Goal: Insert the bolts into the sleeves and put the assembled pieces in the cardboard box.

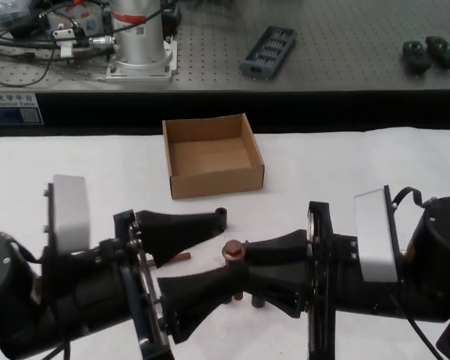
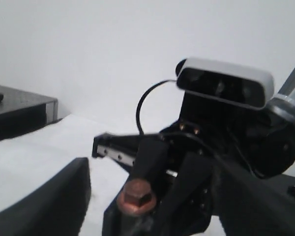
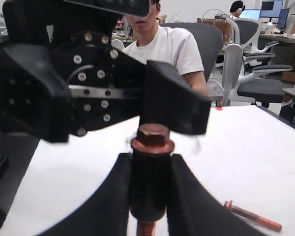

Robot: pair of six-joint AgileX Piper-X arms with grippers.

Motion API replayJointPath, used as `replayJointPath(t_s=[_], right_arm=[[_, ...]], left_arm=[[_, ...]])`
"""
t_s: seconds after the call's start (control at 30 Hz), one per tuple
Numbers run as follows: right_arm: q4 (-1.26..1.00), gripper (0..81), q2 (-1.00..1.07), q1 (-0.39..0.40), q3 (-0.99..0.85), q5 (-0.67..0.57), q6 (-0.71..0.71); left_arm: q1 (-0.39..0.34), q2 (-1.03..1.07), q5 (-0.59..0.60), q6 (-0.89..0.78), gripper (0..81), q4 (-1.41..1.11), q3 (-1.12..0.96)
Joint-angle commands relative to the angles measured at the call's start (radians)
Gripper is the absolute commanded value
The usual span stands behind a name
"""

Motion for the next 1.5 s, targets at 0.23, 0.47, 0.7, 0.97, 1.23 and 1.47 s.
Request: replayJointPath(t_s=[0.23,0.47,0.7,0.97,1.23,1.47], right_arm=[[0.023,5.7,-0.010,-0.007,-0.014,0.143,0.000],[0.046,5.7,-0.038,-0.007,-0.013,0.295,0.084],[0.349,5.7,-0.230,-0.007,-0.027,0.483,0.096],[0.737,5.7,-0.340,-0.007,-0.182,0.518,0.123],[1.003,5.7,-0.338,-0.007,-0.378,0.587,0.105],[1.162,5.7,-0.278,-0.037,-0.524,0.710,0.051]], left_arm=[[0.108,-0.090,-0.153,-0.043,44.9,-0.169,0.111],[0.150,-0.094,-0.342,0.009,0.4,-0.078,0.129],[0.150,-0.094,-0.399,0.019,0.0,-0.068,0.129],[0.150,-0.094,-0.432,-0.012,0.0,-0.064,0.129],[0.150,-0.178,-0.432,-0.005,0.6,0.104,0.110],[0.150,-0.307,-0.432,-0.005,0.6,0.324,0.086]])
